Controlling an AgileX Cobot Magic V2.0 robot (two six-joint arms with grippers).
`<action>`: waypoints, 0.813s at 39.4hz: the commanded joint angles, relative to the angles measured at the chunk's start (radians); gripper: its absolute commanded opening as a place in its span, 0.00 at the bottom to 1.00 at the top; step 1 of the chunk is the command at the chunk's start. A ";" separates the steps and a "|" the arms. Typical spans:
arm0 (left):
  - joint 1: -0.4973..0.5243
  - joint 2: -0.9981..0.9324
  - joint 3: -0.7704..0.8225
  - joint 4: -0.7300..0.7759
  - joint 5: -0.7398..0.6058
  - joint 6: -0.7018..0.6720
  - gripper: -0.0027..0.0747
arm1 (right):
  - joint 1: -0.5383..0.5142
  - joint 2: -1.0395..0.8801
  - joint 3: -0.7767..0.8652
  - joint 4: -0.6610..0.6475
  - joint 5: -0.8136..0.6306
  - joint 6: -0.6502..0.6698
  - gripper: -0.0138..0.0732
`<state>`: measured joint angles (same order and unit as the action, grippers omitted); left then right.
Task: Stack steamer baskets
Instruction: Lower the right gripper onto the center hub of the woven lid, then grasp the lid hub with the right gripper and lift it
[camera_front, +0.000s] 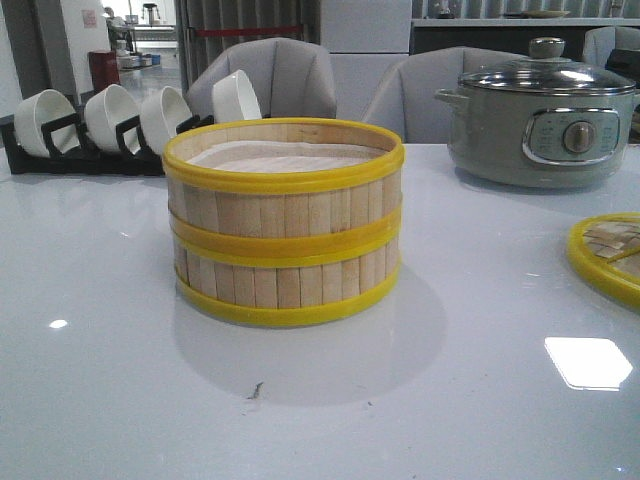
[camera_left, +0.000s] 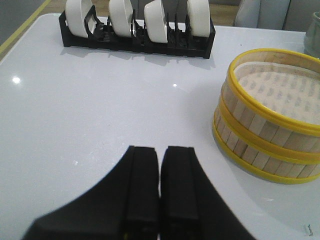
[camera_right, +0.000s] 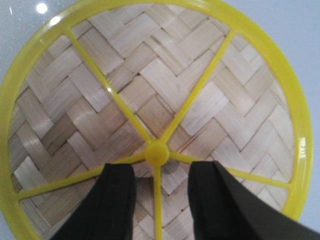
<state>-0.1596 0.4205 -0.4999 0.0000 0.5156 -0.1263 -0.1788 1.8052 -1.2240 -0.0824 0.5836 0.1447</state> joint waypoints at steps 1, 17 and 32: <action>0.001 0.005 -0.027 0.000 -0.076 -0.006 0.15 | -0.005 -0.038 -0.034 -0.010 -0.058 -0.006 0.58; 0.001 0.005 -0.027 0.000 -0.076 -0.006 0.15 | -0.004 -0.010 -0.035 -0.009 -0.084 -0.006 0.58; 0.001 0.005 -0.027 0.000 -0.076 -0.006 0.15 | 0.005 -0.001 -0.035 -0.006 -0.092 -0.006 0.42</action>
<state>-0.1596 0.4205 -0.4999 0.0000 0.5156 -0.1263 -0.1788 1.8503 -1.2240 -0.0824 0.5310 0.1447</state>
